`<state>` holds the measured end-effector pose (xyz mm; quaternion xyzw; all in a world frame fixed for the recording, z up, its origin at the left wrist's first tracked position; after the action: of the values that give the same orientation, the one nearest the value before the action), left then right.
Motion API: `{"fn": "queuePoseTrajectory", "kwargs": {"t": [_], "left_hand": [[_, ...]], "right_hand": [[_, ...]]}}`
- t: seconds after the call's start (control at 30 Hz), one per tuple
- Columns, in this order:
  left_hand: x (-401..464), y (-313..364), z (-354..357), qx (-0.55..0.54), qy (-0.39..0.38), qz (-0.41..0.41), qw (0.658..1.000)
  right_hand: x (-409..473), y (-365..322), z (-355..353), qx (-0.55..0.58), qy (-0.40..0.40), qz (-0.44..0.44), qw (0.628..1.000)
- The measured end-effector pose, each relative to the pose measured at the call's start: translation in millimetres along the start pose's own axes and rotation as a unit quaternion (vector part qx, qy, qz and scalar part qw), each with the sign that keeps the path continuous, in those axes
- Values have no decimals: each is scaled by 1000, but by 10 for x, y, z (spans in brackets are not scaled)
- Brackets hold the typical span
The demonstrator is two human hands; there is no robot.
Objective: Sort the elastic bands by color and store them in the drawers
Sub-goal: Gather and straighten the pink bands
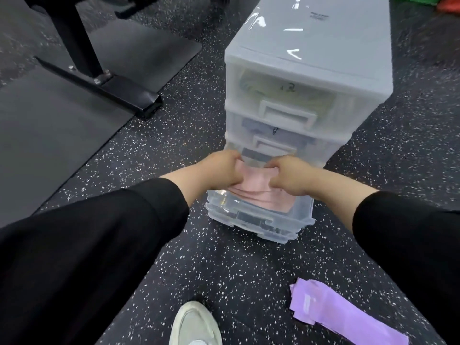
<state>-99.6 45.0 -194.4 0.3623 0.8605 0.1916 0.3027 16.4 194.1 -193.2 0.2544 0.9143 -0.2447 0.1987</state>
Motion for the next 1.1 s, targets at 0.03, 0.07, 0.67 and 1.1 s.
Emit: {"fn": "queuePoseTrajectory", "kwargs": {"t": [0.03, 0.07, 0.67, 1.1], "left_hand": [[27, 23, 21, 34, -10, -2, 999], [49, 52, 56, 71, -22, -2, 997], [-540, -280, 318, -182, 356, -147, 905], [-697, -113, 957, -502, 159, -208, 824]], "right_hand": [[26, 1, 31, -13, -13, -1, 1000], [50, 1, 63, -30, -24, -4, 999], [-635, 30, 366, 95, 275, -81, 953], [-912, 0, 1095, 836, 60, 216, 501]]}}
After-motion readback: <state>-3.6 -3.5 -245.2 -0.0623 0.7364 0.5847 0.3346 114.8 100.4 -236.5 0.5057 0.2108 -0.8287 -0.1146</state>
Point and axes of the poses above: each hand's wrist, its own x-axis towards the middle knuckle, its own z-axis out of the palm, y = z × x, the point moved 1 cm from there along x, towards the middle knuckle, and after that the axes turned 3 degrees about -x, right-handed, at the moved point
